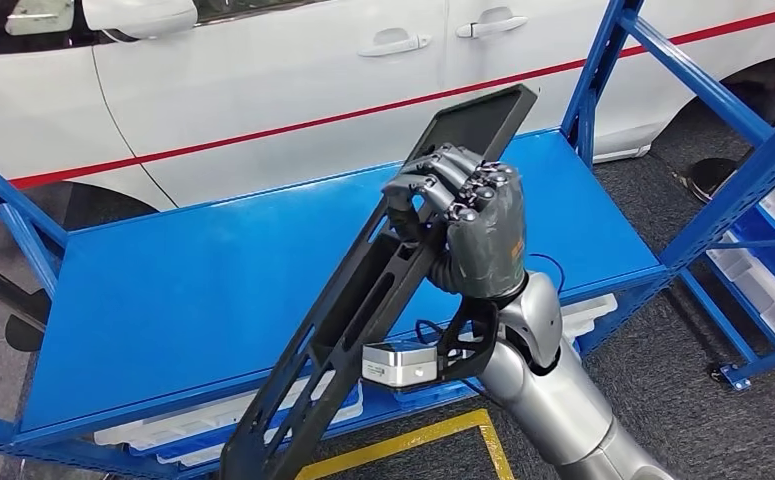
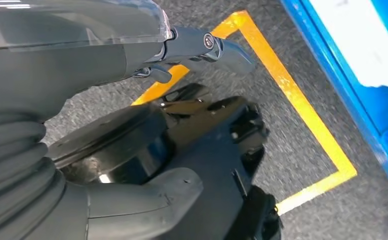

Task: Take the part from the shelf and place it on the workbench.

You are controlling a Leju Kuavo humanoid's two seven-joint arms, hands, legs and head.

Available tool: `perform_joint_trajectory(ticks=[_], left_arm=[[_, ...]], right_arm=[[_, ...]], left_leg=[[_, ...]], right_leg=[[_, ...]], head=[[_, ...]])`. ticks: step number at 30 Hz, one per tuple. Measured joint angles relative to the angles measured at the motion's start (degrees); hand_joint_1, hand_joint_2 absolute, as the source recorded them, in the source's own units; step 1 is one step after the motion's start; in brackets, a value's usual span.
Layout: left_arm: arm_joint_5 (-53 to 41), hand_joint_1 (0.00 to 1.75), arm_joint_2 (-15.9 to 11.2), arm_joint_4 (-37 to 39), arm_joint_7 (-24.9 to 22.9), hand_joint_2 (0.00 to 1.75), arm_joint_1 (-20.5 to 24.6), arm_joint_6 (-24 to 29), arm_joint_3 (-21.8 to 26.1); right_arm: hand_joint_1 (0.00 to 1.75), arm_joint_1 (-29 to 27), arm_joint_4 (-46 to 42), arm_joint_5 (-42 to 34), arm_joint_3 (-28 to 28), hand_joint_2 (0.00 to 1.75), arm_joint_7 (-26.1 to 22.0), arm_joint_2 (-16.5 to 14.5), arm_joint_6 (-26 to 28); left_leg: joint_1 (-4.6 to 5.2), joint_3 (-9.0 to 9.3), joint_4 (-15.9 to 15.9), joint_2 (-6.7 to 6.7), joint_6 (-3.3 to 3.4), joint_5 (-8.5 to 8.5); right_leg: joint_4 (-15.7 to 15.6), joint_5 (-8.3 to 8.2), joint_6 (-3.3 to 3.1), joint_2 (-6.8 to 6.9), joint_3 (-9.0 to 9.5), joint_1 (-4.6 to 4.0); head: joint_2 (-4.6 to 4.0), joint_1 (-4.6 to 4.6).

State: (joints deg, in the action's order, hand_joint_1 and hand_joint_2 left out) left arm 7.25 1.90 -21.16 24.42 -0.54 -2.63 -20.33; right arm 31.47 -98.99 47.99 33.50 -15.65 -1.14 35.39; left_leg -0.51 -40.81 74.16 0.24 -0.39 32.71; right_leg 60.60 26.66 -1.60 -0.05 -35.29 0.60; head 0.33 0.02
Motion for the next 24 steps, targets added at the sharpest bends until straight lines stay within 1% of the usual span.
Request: perform_joint_trajectory(ticks=[1,2,3,4,5,7,8,9,10,11,12,13,14,15,16,17,18,19,20,21,23,24], left_arm=[[0.0,0.00,0.1,0.2,-0.1,1.75,0.2,0.3,0.0],[0.0,0.00,0.2,0.4,-0.2,1.75,0.5,0.5,0.1],[0.0,0.00,0.2,0.6,-0.2,1.75,0.8,0.6,0.2],[0.0,0.00,0.2,0.7,-0.3,1.75,1.1,0.7,0.3],[0.0,0.00,0.2,0.8,-0.3,1.75,1.4,0.7,0.4],[0.0,0.00,0.3,1.1,-0.2,1.75,1.7,0.7,0.5],[0.0,0.00,0.3,1.2,-0.1,1.75,1.7,0.5,0.5],[-0.1,0.00,0.4,1.3,0.1,1.75,1.8,0.2,0.5],[-0.1,0.00,0.4,1.4,0.2,1.75,1.9,-0.1,0.5],[-0.1,0.00,0.5,1.5,0.3,1.75,2.0,-0.3,0.5],[-0.2,0.00,0.5,1.5,0.4,1.75,2.1,-0.4,0.5],[-0.2,0.00,0.6,1.6,0.4,1.75,2.2,-0.5,0.5],[-0.2,0.00,0.7,1.6,0.4,1.75,2.2,-0.5,0.5],[-0.2,0.00,0.8,1.7,0.4,1.75,2.2,-0.6,0.5],[-0.2,0.00,0.9,1.8,0.3,1.75,2.2,-0.6,0.5],[-0.2,0.00,1.0,1.8,0.3,1.75,2.2,-0.6,0.5],[-0.2,0.00,1.0,1.9,0.2,1.75,2.3,-0.6,0.6],[-0.3,0.00,1.1,1.9,0.1,1.75,2.5,-0.6,0.6],[-0.3,0.00,1.1,1.9,0.1,1.75,2.6,-0.6,0.6],[-0.3,0.00,1.1,1.9,0.1,1.75,2.8,-0.6,0.6],[-0.4,0.00,1.2,1.9,0.0,1.75,2.9,-0.6,0.6],[-0.4,0.00,1.2,1.9,0.0,1.75,2.9,-0.6,0.6]], right_arm=[[1.75,-0.3,-0.1,-1.7,0.5,1.75,-0.3,0.0,-1.2],[1.75,-0.5,-0.3,-3.5,1.0,1.75,-0.4,0.0,-2.6],[1.75,-0.6,-0.4,-5.4,1.5,1.75,-0.4,0.0,-4.0],[1.75,-0.7,-0.5,-6.9,1.9,1.75,-0.3,0.0,-5.1],[1.75,-0.8,-0.6,-8.2,2.3,1.75,-0.3,0.0,-6.0],[1.75,-0.9,-0.7,-11.6,2.9,1.75,-0.2,0.1,-8.8],[1.75,-1.0,-0.7,-14.4,3.2,1.75,-0.1,0.2,-11.3],[1.75,-1.0,-0.7,-17.4,3.4,1.75,0.0,0.3,-14.0],[1.75,-1.1,-0.7,-20.0,3.6,1.75,0.1,0.3,-16.6],[1.75,-1.3,-0.7,-21.7,3.8,1.75,0.1,0.5,-18.5],[1.75,-1.6,-0.6,-22.5,4.0,1.75,0.1,0.7,-19.6],[1.75,-2.0,-0.6,-22.9,4.3,1.75,0.1,0.9,-20.1],[1.75,-2.3,-0.6,-23.0,4.5,1.75,0.1,1.0,-20.3],[1.75,-2.6,-0.5,-23.0,4.7,1.75,0.0,1.2,-20.4],[1.75,-2.7,-0.5,-22.9,4.9,1.75,-0.2,1.3,-20.5],[1.75,-2.7,-0.6,-22.7,5.1,1.75,-0.6,1.4,-20.7],[1.75,-2.8,-0.7,-22.5,5.4,1.75,-1.1,1.4,-20.8],[1.75,-2.8,-0.8,-22.3,5.7,1.75,-1.5,1.5,-20.9],[1.75,-3.0,-1.0,-22.1,5.9,1.75,-1.8,1.5,-21.0],[1.75,-3.1,-1.1,-22.0,6.1,1.75,-1.9,1.5,-21.0],[1.75,-3.1,-1.2,-22.0,6.2,1.75,-2.1,1.6,-21.0],[1.75,-3.1,-1.3,-22.0,6.3,1.75,-2.2,1.6,-21.0]], left_leg=[[0.01,1.05,-2.3,0.00,0.20,-1.73],[0.05,2.78,-6.1,0.00,0.51,-3.85],[0.18,4.56,-9.8,0.01,0.83,-5.37],[0.34,5.93,-12.7,0.03,1.11,-6.35],[0.53,6.64,-14.3,0.05,1.33,-6.64],[0.81,6.93,-15.2,0.11,1.72,-6.69],[0.70,7.18,-15.7,0.06,1.98,-6.97],[0.60,7.49,-16.3,-0.01,2.29,-7.29],[0.48,7.78,-16.9,-0.10,2.60,-7.61],[0.40,7.94,-17.2,-0.17,2.80,-7.81],[0.47,7.93,-17.3,-0.17,2.98,-7.84],[0.50,7.87,-17.2,-0.16,3.07,-7.82],[0.51,7.84,-17.1,-0.15,3.10,-7.76],[0.50,7.82,-16.9,-0.13,3.08,-7.67],[0.46,7.81,-16.7,-0.12,2.99,-7.52],[0.41,7.81,-16.4,-0.11,2.83,-7.29],[0.45,7.72,-16.0,-0.10,2.57,-6.99],[0.51,7.55,-15.5,-0.07,2.28,-6.71],[0.59,7.39,-15.2,-0.04,2.01,-6.51],[0.66,7.24,-15.0,-0.02,1.74,-6.43],[0.52,7.15,-14.9,-0.03,1.21,-6.31],[0.43,6.95,-14.3,-0.05,0.91,-5.83]], right_leg=[[0.0,0.02,0.00,-0.03,0.06,-0.03],[0.0,0.03,0.00,-0.07,0.12,-0.05],[0.0,0.06,0.07,-0.09,0.16,-0.12],[0.0,0.04,0.21,-0.11,0.15,-0.16],[-0.1,-0.01,0.42,-0.11,0.11,-0.16],[-0.4,-0.22,1.05,-0.12,0.16,-0.04],[-0.5,-0.19,1.37,-0.11,0.26,0.01],[-0.1,0.21,1.65,-0.09,0.18,0.03],[1.3,1.21,1.86,-0.08,-0.40,0.02],[3.9,2.72,2.01,-0.05,-1.56,0.04],[7.3,4.43,2.14,-0.05,-3.19,0.07],[10.7,5.79,2.27,-0.05,-4.91,0.10],[12.9,6.29,2.41,-0.04,-6.09,0.15],[13.4,5.77,2.52,-0.02,-6.40,0.20],[11.8,4.30,2.59,0.00,-5.67,0.26],[8.5,2.32,2.62,0.03,-4.05,0.33],[5.1,0.97,2.56,0.04,-2.33,0.34],[2.3,0.03,2.36,0.02,-1.00,0.31],[0.7,-0.25,2.11,0.00,-0.27,0.23],[0.3,-0.01,1.79,-0.05,-0.17,0.07],[0.1,-0.21,1.11,-0.10,-0.22,-0.03],[-0.1,-0.31,0.78,-0.10,-0.14,0.01]], head=[[0.00,-0.01],[0.00,-0.01],[0.00,0.00],[0.00,-0.01],[0.00,0.00],[0.00,0.00],[0.00,0.01],[0.00,0.01],[0.00,0.01],[0.00,0.02],[0.00,0.02],[0.00,0.02],[0.00,0.03],[0.00,0.02],[0.00,0.03],[0.00,0.03],[0.00,0.03],[0.00,0.02],[0.00,0.02],[0.00,0.01],[0.00,0.01],[0.00,0.00]])
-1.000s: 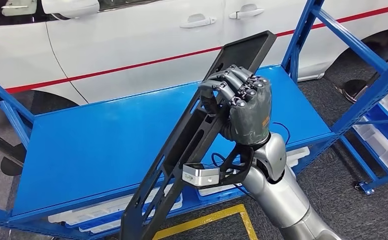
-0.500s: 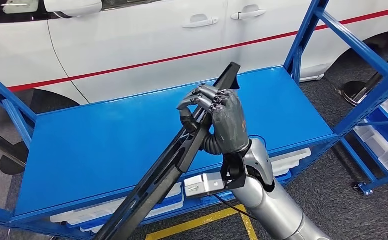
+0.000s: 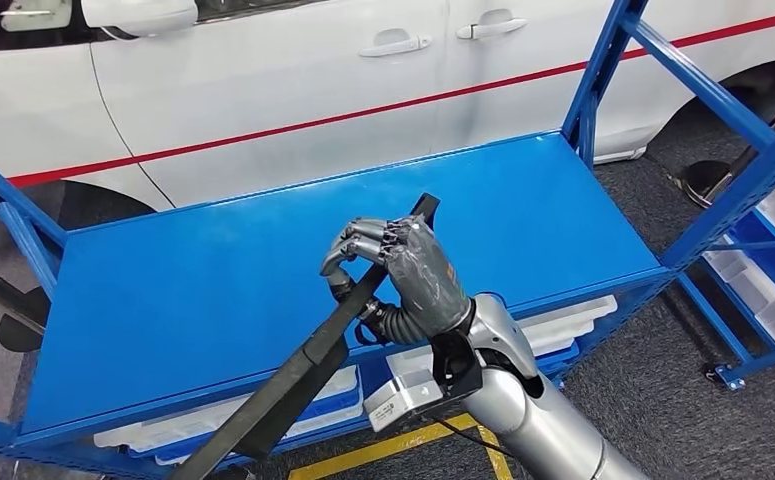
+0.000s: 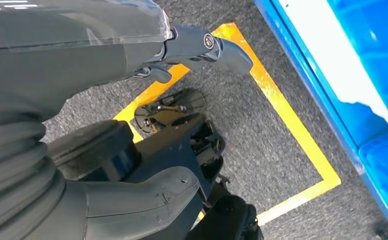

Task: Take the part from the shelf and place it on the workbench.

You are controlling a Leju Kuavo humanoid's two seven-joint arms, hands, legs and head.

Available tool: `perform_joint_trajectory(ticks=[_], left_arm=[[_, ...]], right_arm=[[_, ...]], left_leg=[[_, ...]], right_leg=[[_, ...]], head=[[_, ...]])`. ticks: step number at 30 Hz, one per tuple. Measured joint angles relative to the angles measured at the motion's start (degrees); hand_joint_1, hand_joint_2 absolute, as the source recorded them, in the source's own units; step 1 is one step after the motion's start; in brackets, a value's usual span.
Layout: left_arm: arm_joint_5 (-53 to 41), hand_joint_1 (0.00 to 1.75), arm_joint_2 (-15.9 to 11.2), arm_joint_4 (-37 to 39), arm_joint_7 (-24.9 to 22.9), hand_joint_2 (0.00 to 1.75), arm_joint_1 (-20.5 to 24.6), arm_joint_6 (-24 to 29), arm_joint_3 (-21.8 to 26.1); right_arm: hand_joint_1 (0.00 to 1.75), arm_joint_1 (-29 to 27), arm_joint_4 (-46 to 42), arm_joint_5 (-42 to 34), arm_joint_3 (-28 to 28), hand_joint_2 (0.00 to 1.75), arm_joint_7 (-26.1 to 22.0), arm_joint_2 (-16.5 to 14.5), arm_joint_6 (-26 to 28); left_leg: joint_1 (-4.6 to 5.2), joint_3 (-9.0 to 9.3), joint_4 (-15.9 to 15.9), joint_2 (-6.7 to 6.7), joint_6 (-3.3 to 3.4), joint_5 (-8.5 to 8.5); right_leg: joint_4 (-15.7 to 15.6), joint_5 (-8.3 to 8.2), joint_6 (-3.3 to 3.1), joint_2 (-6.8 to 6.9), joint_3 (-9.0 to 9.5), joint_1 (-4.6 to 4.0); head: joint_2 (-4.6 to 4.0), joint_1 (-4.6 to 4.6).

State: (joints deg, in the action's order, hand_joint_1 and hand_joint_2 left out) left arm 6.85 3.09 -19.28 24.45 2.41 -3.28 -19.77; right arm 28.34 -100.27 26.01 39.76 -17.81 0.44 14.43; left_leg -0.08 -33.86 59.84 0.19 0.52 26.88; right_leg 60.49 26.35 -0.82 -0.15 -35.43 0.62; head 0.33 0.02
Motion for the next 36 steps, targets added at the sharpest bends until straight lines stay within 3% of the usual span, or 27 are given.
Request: perform_joint_trajectory(ticks=[2,4,6,7,8,10,12,14,16,18,20,21,22,23,25,27,30,32,34,36], left_arm=[[0.0,0.00,0.0,0.0,0.0,1.75,0.1,0.0,0.0],[0.1,0.00,0.1,0.0,-0.2,1.75,0.1,-0.1,0.0],[0.0,0.00,0.1,0.0,-0.3,1.75,0.1,-0.2,0.0],[0.0,0.00,0.2,0.1,-0.3,1.75,0.1,-0.3,0.0],[-0.1,0.00,0.2,0.1,-0.3,1.75,0.1,-0.4,0.0],[-0.1,0.00,0.3,0.2,-0.4,1.75,0.1,-0.6,0.0],[-0.1,0.00,0.3,0.5,-0.4,1.75,0.2,-0.8,0.0],[-0.1,0.00,0.3,0.6,-0.4,1.75,0.3,-0.9,0.0],[-0.1,0.00,0.3,0.7,-0.4,1.75,0.5,-0.9,0.0],[-0.1,0.00,0.4,0.8,-0.3,1.75,0.8,-1.0,0.0],[-0.4,0.00,0.3,1.0,-0.3,1.75,0.8,-1.4,0.1],[-0.6,0.00,0.2,1.1,-0.3,1.75,0.8,-1.8,0.1],[-0.8,0.00,0.1,1.2,-0.2,1.75,0.9,-2.2,0.1],[-0.9,0.00,-0.1,1.3,-0.1,1.75,0.9,-2.6,0.1],[-1.0,0.00,-0.4,1.4,0.2,1.75,1.0,-3.1,0.1],[-1.1,0.00,-0.7,1.5,0.3,1.75,1.0,-3.3,0.1],[-1.1,0.00,-1.0,1.6,0.4,1.75,1.1,-3.3,0.1],[-1.2,0.00,-1.1,1.6,0.6,1.75,1.3,-3.3,0.0],[-1.4,0.00,-1.2,1.7,0.7,1.75,1.3,-3.4,0.0],[-1.6,0.00,-1.3,1.8,0.8,1.75,1.2,-3.6,0.0]], right_arm=[[1.75,0.0,-0.2,0.0,0.1,1.75,-0.3,0.0,0.0],[1.75,0.0,-0.3,-0.2,0.2,1.75,-0.9,0.0,-0.1],[1.75,0.0,-0.3,-0.4,0.2,1.75,-1.3,0.1,-0.1],[1.75,0.0,-0.4,-0.5,0.2,1.75,-1.4,0.1,-0.1],[1.75,0.0,-0.4,-0.5,0.2,1.75,-1.4,0.1,-0.1],[1.75,0.1,-0.6,-0.5,0.2,1.75,-1.6,0.1,-0.1],[1.75,0.2,-0.8,-0.6,0.1,1.75,-1.9,0.1,0.0],[1.75,0.3,-0.9,-0.7,0.1,1.75,-2.0,0.1,0.0],[1.75,0.4,-1.0,-0.7,-0.2,1.75,-2.1,0.2,0.1],[1.75,0.6,-1.2,-0.7,-0.4,1.75,-2.2,0.3,0.3],[1.75,0.7,-1.3,-0.6,-0.5,1.75,-2.3,0.4,0.4],[1.75,0.7,-1.3,-0.4,-0.5,1.75,-2.3,0.5,0.6],[1.75,0.6,-1.3,0.1,-0.6,1.75,-2.3,0.5,1.0],[1.75,0.7,-1.3,0.8,-0.7,1.75,-2.3,0.5,1.7],[1.75,1.3,-1.3,2.5,-1.4,1.75,-2.2,0.6,3.3],[1.75,1.9,-1.3,3.3,-2.1,1.75,-2.1,0.7,4.3],[1.75,2.4,-1.3,3.7,-2.8,1.75,-2.0,0.9,4.8],[1.75,2.8,-1.3,5.0,-2.9,1.75,-1.7,1.0,5.4],[1.75,3.4,-1.1,7.1,-3.2,1.75,-0.6,1.0,6.7],[1.75,4.2,-0.1,8.7,-4.0,1.75,0.5,1.1,7.7]], left_leg=[[-0.20,-1.66,3.9,-0.03,-0.58,2.51],[-0.39,-4.81,10.8,-0.02,-1.02,5.96],[-0.52,-6.90,15.2,-0.02,-1.20,7.15],[-0.54,-6.63,14.7,0.02,-1.15,6.28],[-0.54,-5.19,11.9,0.16,-1.00,4.39],[-0.55,-1.13,3.9,1.52,-0.49,0.88],[-0.37,1.14,-0.6,2.72,-0.07,-0.09],[-0.10,1.50,-1.3,2.32,0.33,-0.10],[-0.25,1.93,-2.4,1.28,1.06,-0.74],[-0.35,2.26,-3.2,0.12,1.75,-1.20],[-0.11,2.24,-3.2,-1.03,2.10,-1.13],[-0.05,2.23,-3.1,-1.61,2.13,-1.03],[-0.02,2.22,-3.0,-2.20,2.11,-0.90],[-0.03,2.23,-2.8,-2.76,2.01,-0.71],[0.11,2.15,-1.9,-3.73,1.56,-0.04],[0.44,2.00,-1.1,-4.61,1.01,0.62],[0.49,2.13,-0.7,-5.72,0.29,1.22],[0.15,1.32,1.5,-3.85,-0.36,3.05],[-0.14,-1.54,7.8,-1.43,-0.76,6.51],[-0.22,-4.82,14.3,-0.82,-0.86,8.70]], right_leg=[[-0.3,-0.18,-0.59,0.10,0.15,0.16],[-0.3,-0.16,-0.86,0.08,0.13,0.06],[-0.3,-0.15,-0.89,-0.29,0.10,-0.03],[-0.3,-0.15,-0.89,-0.65,0.11,-0.05],[-0.3,-0.15,-0.88,-1.07,0.17,-0.05],[-0.2,-0.20,-0.72,-1.95,0.25,-0.05],[-0.3,-0.45,-0.17,-2.90,0.06,0.12],[-0.6,-0.88,0.64,-3.90,-0.14,0.39],[-0.1,-0.45,1.20,-3.41,-0.49,0.34],[4.4,2.30,1.40,-1.65,-2.60,0.11],[11.4,5.47,1.56,-0.67,-6.04,0.10],[13.6,5.91,1.67,-0.50,-7.12,0.16],[13.7,5.27,1.76,-0.31,-7.24,0.22],[11.7,3.69,1.83,0.09,-6.23,0.26],[4.7,0.44,1.72,2.34,-2.63,0.03],[0.6,-0.51,1.11,3.97,-0.71,-0.30],[0.2,-0.46,0.13,2.58,-0.88,-0.43],[0.0,-0.68,-0.47,1.43,-0.87,-0.18],[-0.1,-0.82,-0.86,0.25,-0.92,-0.05],[-0.1,-0.89,-0.99,-1.15,-0.97,-0.10]], head=[[0.00,0.00],[0.00,0.00],[0.00,-0.01],[0.00,-0.01],[0.00,-0.01],[0.00,0.00],[0.00,0.00],[0.00,-0.02],[0.00,0.01],[0.00,0.02],[0.00,0.02],[0.00,0.02],[0.00,0.02],[0.00,0.02],[0.00,0.03],[0.00,-0.02],[0.00,-0.05],[0.00,-0.05],[0.00,-0.06],[0.00,-0.06]])
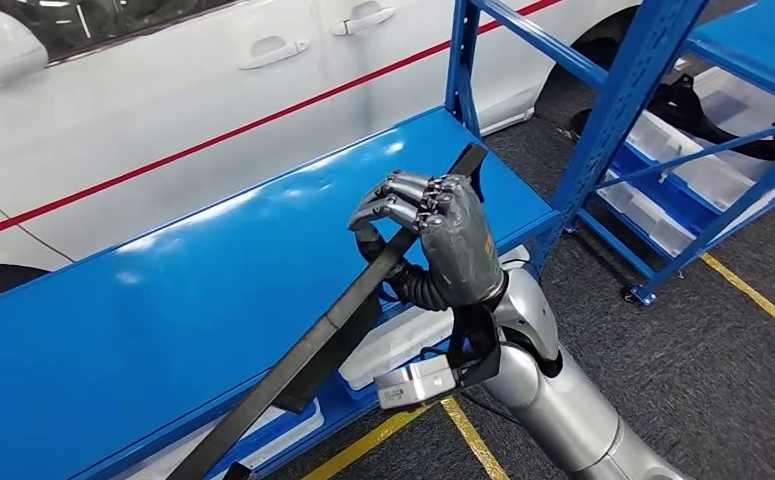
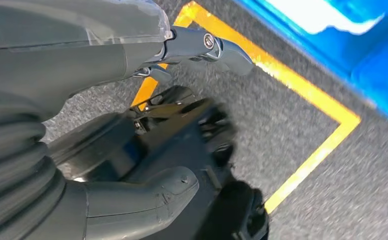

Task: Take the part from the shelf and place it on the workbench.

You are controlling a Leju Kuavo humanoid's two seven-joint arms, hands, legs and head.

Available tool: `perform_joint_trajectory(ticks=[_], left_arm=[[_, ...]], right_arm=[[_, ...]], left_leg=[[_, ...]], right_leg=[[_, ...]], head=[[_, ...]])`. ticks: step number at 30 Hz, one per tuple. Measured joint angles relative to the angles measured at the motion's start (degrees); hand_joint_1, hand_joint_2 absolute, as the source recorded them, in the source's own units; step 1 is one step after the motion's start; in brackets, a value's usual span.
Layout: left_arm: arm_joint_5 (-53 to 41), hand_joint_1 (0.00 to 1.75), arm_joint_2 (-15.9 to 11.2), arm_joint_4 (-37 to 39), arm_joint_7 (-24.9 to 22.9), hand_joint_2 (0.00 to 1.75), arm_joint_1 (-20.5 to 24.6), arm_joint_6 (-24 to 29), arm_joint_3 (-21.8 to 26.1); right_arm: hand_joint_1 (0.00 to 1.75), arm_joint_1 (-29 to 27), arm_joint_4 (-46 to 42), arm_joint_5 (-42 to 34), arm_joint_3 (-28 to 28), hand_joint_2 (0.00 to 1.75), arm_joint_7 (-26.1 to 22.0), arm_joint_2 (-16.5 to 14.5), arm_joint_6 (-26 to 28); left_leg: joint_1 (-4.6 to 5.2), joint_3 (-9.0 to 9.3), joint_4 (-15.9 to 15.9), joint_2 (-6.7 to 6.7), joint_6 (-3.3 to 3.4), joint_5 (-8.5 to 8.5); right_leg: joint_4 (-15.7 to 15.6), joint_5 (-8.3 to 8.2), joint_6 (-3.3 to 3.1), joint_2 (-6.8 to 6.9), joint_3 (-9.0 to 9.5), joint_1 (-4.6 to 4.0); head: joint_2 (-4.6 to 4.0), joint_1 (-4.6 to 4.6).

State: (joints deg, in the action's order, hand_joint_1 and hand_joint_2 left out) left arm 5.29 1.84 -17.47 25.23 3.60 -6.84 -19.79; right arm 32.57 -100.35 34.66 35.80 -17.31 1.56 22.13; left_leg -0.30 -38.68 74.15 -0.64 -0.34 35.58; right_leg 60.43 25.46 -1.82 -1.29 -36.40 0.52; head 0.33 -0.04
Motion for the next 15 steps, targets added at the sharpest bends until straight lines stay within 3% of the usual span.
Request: perform_joint_trajectory(ticks=[1,2,3,5,7,9,11,13,15], left_arm=[[0.0,0.00,0.0,0.1,0.1,1.75,0.0,-0.1,0.0],[-0.1,0.00,-0.1,0.1,0.1,1.75,0.0,-0.1,0.0],[-0.1,0.00,-0.1,0.1,0.2,1.75,0.1,-0.1,0.0],[-0.1,0.00,-0.3,0.1,0.4,1.75,0.3,-0.2,0.0],[-0.1,0.00,-0.5,0.1,0.5,1.75,0.5,-0.1,0.0],[-0.1,0.00,-0.6,0.1,0.6,1.75,0.6,-0.1,0.0],[-0.1,0.00,-0.6,0.1,0.6,1.75,0.9,-0.1,0.0],[-0.1,0.00,-0.7,0.1,0.7,1.75,0.9,0.0,0.0],[-0.2,0.00,-0.8,0.1,0.7,1.75,0.8,0.2,0.0]], right_arm=[[1.75,0.4,0.7,0.4,-0.7,1.75,0.3,0.1,0.4],[1.75,0.8,1.5,0.7,-1.6,1.75,0.6,0.2,0.6],[1.75,1.2,2.1,1.0,-2.5,1.75,0.7,0.4,0.8],[1.75,1.9,2.9,1.5,-4.0,1.75,0.6,0.5,1.2],[1.75,2.3,3.4,1.9,-4.9,1.75,0.6,0.6,1.5],[1.75,2.4,3.8,2.4,-5.4,1.75,0.5,0.7,1.7],[1.75,2.5,4.0,2.8,-6.0,1.75,0.5,0.8,1.9],[1.75,2.6,4.1,3.1,-6.4,1.75,0.5,0.9,2.0],[1.75,2.6,4.3,3.4,-6.5,1.75,0.6,0.9,2.1]], left_leg=[[-0.01,-0.64,1.0,0.09,0.07,-0.41],[-0.01,-0.20,-0.4,0.23,0.21,-1.93],[-0.02,1.19,-3.7,0.70,0.42,-4.18],[-0.15,4.50,-11.3,3.33,0.89,-7.65],[-0.12,6.03,-14.8,5.08,1.15,-8.46],[-0.10,6.28,-15.5,4.12,1.55,-8.82],[-0.22,6.55,-16.6,2.70,2.26,-9.52],[-0.09,6.65,-17.1,1.16,2.76,-9.85],[0.10,6.57,-17.1,-0.44,2.94,-9.76]], right_leg=[[0.0,-0.03,0.00,-0.74,0.03,-0.02],[0.0,-0.07,0.04,-1.46,0.09,-0.02],[0.0,-0.11,0.11,-2.15,0.17,-0.01],[0.0,-0.28,0.41,-3.42,0.18,0.06],[-0.1,-0.66,1.07,-4.61,-0.16,0.28],[-0.5,-1.07,1.87,-5.48,-0.49,0.48],[0.8,-0.04,2.29,-3.39,-1.27,0.31],[6.3,3.31,2.45,-0.21,-3.85,0.17],[12.9,6.05,2.69,0.76,-6.90,0.29]], head=[[0.00,0.00],[0.00,0.00],[0.00,0.00],[0.00,0.01],[0.00,0.01],[0.00,0.01],[0.00,0.05],[0.00,0.10],[0.00,0.10]])
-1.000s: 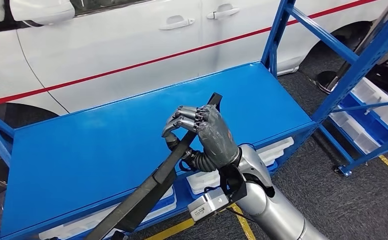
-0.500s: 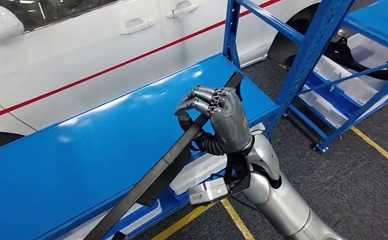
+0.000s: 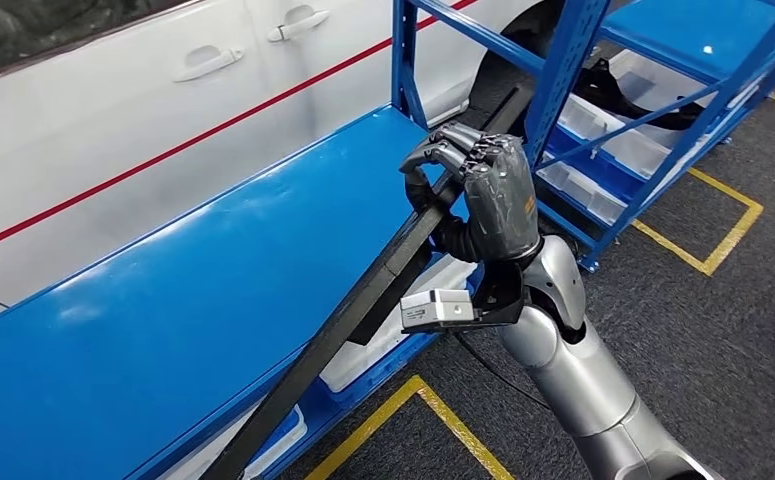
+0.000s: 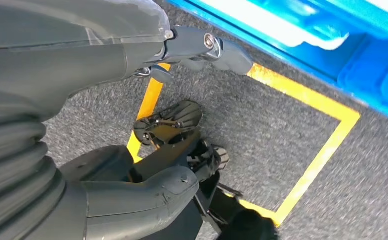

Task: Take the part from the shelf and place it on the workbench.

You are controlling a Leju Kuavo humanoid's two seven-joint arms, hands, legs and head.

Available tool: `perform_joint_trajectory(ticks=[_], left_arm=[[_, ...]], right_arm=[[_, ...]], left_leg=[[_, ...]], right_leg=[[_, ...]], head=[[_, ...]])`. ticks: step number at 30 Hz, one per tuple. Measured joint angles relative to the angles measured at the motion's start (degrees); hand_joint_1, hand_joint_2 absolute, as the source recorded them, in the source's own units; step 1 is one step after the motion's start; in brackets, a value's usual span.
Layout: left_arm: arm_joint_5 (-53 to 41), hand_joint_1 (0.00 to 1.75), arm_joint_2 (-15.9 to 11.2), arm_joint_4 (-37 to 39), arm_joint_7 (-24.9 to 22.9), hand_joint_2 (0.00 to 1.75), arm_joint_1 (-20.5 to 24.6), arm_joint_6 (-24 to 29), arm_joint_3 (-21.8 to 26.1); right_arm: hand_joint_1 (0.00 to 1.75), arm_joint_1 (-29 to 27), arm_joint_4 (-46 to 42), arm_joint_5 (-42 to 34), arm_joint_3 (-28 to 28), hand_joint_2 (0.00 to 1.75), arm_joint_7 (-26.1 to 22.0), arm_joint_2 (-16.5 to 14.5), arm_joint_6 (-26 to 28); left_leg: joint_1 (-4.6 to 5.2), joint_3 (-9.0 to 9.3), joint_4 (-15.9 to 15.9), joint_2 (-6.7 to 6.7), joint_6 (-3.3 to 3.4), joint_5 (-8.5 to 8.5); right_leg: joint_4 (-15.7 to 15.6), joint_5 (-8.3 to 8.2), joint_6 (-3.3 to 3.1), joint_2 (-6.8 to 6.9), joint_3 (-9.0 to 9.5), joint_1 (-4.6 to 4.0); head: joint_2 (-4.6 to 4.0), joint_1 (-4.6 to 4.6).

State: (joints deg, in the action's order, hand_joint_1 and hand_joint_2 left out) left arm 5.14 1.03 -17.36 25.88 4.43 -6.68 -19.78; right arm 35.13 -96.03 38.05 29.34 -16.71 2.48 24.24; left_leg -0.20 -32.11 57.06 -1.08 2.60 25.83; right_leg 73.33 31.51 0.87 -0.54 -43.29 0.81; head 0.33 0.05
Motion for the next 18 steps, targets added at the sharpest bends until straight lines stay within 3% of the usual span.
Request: perform_joint_trajectory(ticks=[1,2,3,5,7,9,10,12,13,15,16,17,18], left_arm=[[0.0,0.00,0.0,0.0,0.0,1.75,0.0,0.0,0.0],[0.0,0.00,0.0,0.0,0.0,1.75,0.0,0.0,0.0],[0.0,0.00,0.0,0.0,0.0,1.75,0.1,0.1,0.0],[0.0,0.00,0.0,0.0,0.0,1.75,0.1,0.1,0.0],[0.0,0.00,0.0,0.0,-0.1,1.75,0.1,0.1,0.0],[0.1,0.00,0.0,0.0,-0.1,1.75,0.2,0.1,0.0],[0.1,0.00,0.0,0.0,-0.1,1.75,0.3,0.1,0.0],[0.1,0.00,0.0,0.0,-0.1,1.75,0.4,0.0,0.0],[0.1,0.00,0.0,0.0,-0.2,1.75,0.4,0.0,0.0],[0.0,0.00,0.0,0.0,-0.2,1.75,0.2,-0.1,0.0],[0.0,0.00,0.0,0.0,-0.3,1.75,0.1,-0.2,0.0],[0.0,0.00,0.0,0.0,-0.3,1.75,0.0,-0.2,0.0],[0.0,0.00,0.0,0.0,-0.3,1.75,0.0,-0.3,0.0]], right_arm=[[1.75,-0.1,0.1,0.1,0.0,1.75,0.0,0.1,0.0],[1.75,-0.1,0.2,0.1,-0.1,1.75,0.0,0.1,0.0],[1.75,-0.1,0.3,0.2,-0.1,1.75,0.1,0.1,0.0],[1.75,0.0,0.3,0.3,-0.2,1.75,0.2,0.2,0.1],[1.75,0.1,0.4,0.4,-0.4,1.75,0.4,0.2,0.2],[1.75,0.1,0.5,0.4,-0.7,1.75,0.6,0.3,0.3],[1.75,0.2,0.5,0.4,-0.8,1.75,0.7,0.3,0.3],[1.75,0.2,0.5,0.6,-1.0,1.75,0.7,0.3,0.3],[1.75,0.3,0.6,0.7,-1.0,1.75,0.7,0.3,0.3],[1.75,0.2,0.7,1.1,-1.0,1.75,0.7,0.3,0.3],[1.75,0.2,0.8,1.2,-1.0,1.75,0.8,0.3,0.3],[1.75,0.2,0.9,1.3,-1.0,1.75,0.8,0.3,0.3],[1.75,0.2,1.0,1.3,-1.0,1.75,0.8,0.3,0.3]], left_leg=[[0.04,-0.01,0.1,-0.79,0.01,0.09],[0.05,0.00,0.2,-1.54,-0.04,0.21],[0.04,0.04,0.3,-2.23,-0.16,0.41],[0.25,0.00,1.1,-3.44,-0.64,1.06],[0.60,-0.06,1.7,-4.48,-1.19,1.65],[0.71,0.07,1.8,-5.48,-1.64,2.00],[0.58,0.06,2.2,-5.03,-1.94,2.44],[0.20,-1.15,5.3,-2.47,-2.52,4.76],[0.03,-2.56,8.5,-0.96,-2.72,6.53],[-0.07,-5.96,15.5,0.23,-2.88,9.23],[-0.08,-6.97,17.2,0.41,-2.84,9.24],[-0.07,-7.01,16.8,0.55,-2.69,8.11],[-0.06,-6.09,14.4,0.83,-2.44,6.10]], right_leg=[[1.3,0.00,0.11,0.16,-0.53,0.04],[0.4,-1.04,0.19,0.38,0.04,0.06],[-2.5,-2.80,0.22,0.88,1.67,0.07],[-9.6,-5.37,-0.03,3.27,5.40,-0.27],[-12.7,-5.71,-0.69,4.56,6.78,-0.67],[-12.7,-5.77,-1.38,3.34,6.64,-0.71],[-12.8,-5.87,-1.65,2.69,6.63,-0.64],[-13.0,-6.08,-2.21,1.46,6.69,-0.39],[-13.0,-6.12,-2.39,0.83,6.69,-0.36],[-13.0,-6.14,-2.59,-0.65,6.69,-0.42],[-13.0,-6.15,-2.61,-1.46,6.71,-0.47],[-13.0,-6.15,-2.61,-2.29,6.77,-0.50],[-12.9,-6.15,-2.61,-3.09,6.86,-0.50]], head=[[0.00,-0.01],[0.00,0.00],[0.00,0.00],[0.00,-0.02],[0.00,-0.07],[0.00,-0.10],[0.00,-0.09],[0.00,-0.10],[0.00,-0.10],[0.00,-0.10],[0.00,-0.10],[0.00,-0.10],[0.00,-0.10]])
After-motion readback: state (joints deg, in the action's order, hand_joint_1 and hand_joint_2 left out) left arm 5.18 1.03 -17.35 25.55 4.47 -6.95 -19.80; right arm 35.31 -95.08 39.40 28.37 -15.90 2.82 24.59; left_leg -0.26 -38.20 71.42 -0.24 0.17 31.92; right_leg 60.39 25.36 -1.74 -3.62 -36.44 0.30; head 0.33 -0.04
